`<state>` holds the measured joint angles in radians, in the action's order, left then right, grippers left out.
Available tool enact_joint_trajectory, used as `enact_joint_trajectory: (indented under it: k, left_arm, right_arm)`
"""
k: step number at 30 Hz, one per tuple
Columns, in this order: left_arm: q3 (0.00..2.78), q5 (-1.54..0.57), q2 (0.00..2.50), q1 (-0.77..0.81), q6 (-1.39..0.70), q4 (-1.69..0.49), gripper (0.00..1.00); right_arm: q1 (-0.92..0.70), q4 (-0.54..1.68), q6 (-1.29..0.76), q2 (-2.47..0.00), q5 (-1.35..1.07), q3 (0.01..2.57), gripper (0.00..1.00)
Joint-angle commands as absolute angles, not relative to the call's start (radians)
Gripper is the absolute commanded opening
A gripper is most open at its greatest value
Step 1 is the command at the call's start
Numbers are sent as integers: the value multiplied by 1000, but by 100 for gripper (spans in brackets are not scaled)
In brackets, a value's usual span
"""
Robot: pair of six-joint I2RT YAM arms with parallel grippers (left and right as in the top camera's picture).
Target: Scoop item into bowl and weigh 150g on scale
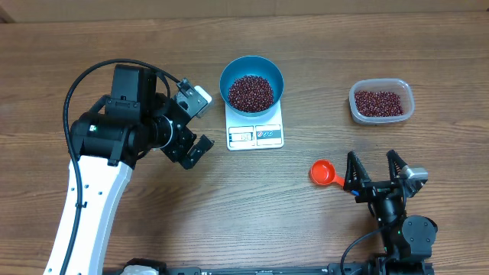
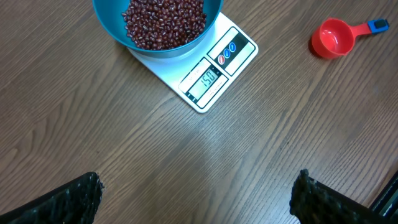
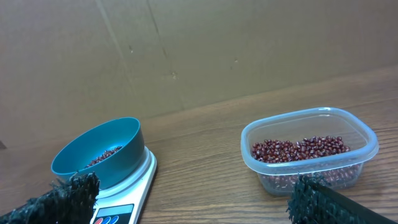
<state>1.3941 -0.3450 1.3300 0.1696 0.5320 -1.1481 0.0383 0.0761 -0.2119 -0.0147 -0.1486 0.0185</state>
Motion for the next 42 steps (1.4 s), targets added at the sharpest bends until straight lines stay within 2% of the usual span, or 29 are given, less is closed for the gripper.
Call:
enact_joint_trajectory:
  k: [1,38,42]
  left_arm:
    - [1410,-359,1337,170,554,-1148,100]
    - [1410,-359,1337,170,552,-1152,100]
    - [1410,-349,1337,170,432,-1194,100]
  right_arm:
    - [32,72,-207,-3,-139,8,100]
    - [32,72,-207,-3,-139,8,100]
    - [32,72,-207,-3,-139,8,100]
